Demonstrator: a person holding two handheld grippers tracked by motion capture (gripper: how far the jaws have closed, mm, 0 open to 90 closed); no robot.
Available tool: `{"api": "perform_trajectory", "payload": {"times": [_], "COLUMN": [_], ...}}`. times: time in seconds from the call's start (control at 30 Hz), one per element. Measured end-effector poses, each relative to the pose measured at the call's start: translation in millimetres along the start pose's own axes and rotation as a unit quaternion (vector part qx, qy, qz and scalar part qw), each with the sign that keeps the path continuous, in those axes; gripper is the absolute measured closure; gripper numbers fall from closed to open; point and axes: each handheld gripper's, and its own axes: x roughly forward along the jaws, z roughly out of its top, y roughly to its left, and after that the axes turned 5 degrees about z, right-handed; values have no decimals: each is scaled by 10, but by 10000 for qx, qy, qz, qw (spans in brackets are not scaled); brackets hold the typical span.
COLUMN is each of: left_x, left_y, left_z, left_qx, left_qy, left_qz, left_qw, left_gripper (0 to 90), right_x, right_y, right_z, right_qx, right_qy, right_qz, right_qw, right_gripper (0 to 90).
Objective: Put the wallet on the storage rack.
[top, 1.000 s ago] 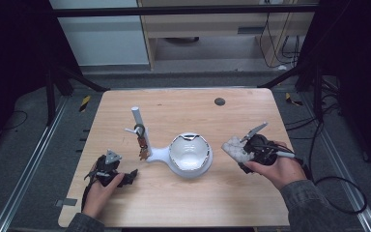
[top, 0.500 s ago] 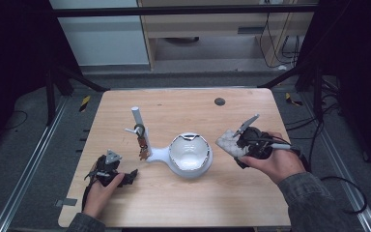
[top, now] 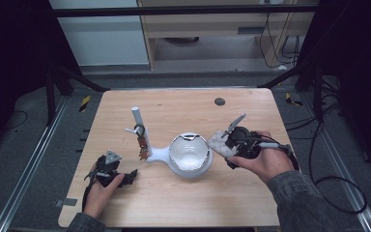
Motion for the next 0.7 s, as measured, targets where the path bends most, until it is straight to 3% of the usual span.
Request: {"api": "perform_trajectory", "payload": {"times": [0.43,0.7], "left_x": [-3,-1], "left_y": [0,1], "left_z": [-3,0], "left_qx": [-22,-28], "left_qy": [4,16], "left_qz": [12,11], "left_qw": [10000,10000], "left_gripper": [0,0], "right_x": [13,141], "right_y": [121,234], "right_z": [202,376], "right_qx": [-136,-312], "right_qy": [49,158], "right_qz": [80,188], "right_qw": [9999,9992], "right_gripper": [318,318]}}
